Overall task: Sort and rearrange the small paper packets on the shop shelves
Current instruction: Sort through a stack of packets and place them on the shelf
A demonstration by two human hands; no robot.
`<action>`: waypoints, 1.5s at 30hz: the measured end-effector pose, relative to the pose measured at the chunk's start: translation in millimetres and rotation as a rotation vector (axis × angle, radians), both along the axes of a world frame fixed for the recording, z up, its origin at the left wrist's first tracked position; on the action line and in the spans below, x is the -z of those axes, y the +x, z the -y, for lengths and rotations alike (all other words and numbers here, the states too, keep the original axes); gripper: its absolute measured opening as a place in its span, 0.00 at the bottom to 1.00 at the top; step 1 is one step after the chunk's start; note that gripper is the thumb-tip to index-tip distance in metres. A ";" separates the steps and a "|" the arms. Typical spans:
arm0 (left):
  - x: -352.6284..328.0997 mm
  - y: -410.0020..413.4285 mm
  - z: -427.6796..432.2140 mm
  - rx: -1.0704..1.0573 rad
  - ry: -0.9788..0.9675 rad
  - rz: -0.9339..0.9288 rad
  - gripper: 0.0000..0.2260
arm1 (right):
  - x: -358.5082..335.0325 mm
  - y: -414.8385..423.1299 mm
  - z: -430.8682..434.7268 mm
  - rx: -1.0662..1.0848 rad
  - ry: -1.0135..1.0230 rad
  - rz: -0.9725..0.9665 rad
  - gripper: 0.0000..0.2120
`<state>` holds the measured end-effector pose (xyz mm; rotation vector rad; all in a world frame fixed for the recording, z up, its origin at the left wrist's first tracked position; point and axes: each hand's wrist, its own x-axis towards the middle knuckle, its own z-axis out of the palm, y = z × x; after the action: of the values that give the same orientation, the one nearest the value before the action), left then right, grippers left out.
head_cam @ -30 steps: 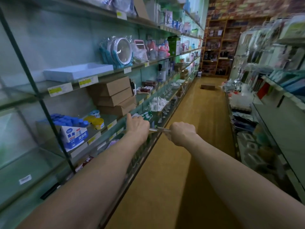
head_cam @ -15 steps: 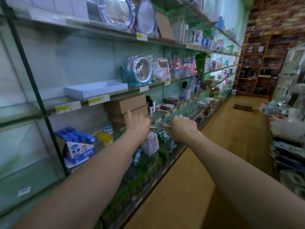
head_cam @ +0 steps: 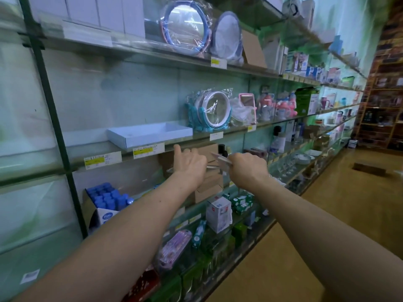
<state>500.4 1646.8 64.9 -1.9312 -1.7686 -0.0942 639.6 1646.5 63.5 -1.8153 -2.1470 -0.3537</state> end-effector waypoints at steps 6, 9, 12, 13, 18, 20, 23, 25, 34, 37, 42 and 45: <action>-37.2 -19.7 -45.8 -0.016 0.115 0.036 0.12 | -32.1 -12.7 -56.7 -0.097 0.164 -0.079 0.05; -58.8 -31.0 -61.2 -0.008 0.185 0.047 0.12 | -44.8 -19.1 -81.9 -0.159 0.265 -0.098 0.08; -78.3 -43.7 -74.1 -0.018 0.228 0.056 0.12 | -55.1 -26.3 -105.7 -0.199 0.334 -0.105 0.09; -83.3 -49.1 -78.1 -0.032 0.240 0.063 0.12 | -58.1 -29.2 -113.1 -0.207 0.346 -0.110 0.09; -98.3 -82.5 -93.3 -0.105 0.267 0.071 0.14 | -68.5 -48.2 -141.8 -0.258 0.369 -0.128 0.08; -100.7 -96.7 -98.1 -0.136 0.263 0.074 0.13 | -71.5 -58.4 -151.1 -0.282 0.381 -0.122 0.08; -102.4 -114.8 -104.5 -0.185 0.271 0.068 0.12 | -74.2 -75.7 -165.5 -0.324 0.394 -0.119 0.07; -103.7 -123.7 -107.8 -0.217 0.267 0.059 0.11 | -74.9 -87.0 -176.5 -0.364 0.392 -0.136 0.06; -110.8 -149.0 -140.2 -0.351 0.282 0.085 0.13 | -76.8 -114.2 -232.8 -0.567 0.338 -0.225 0.08; -108.8 -152.9 -155.8 -0.399 0.270 0.146 0.11 | -79.2 -119.6 -259.2 -0.660 0.284 -0.282 0.08; -105.2 -170.6 -179.4 -0.464 0.337 0.495 0.10 | -85.5 -125.9 -299.0 -0.801 0.131 -0.438 0.10; -101.5 -176.4 -188.2 -0.447 0.378 0.823 0.09 | -86.9 -129.9 -323.6 -0.863 -0.030 -0.541 0.11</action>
<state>324.0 1835.0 166.4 -1.2474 -2.4137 -1.1027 509.7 1970.1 150.4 -0.7121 -2.2513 0.3347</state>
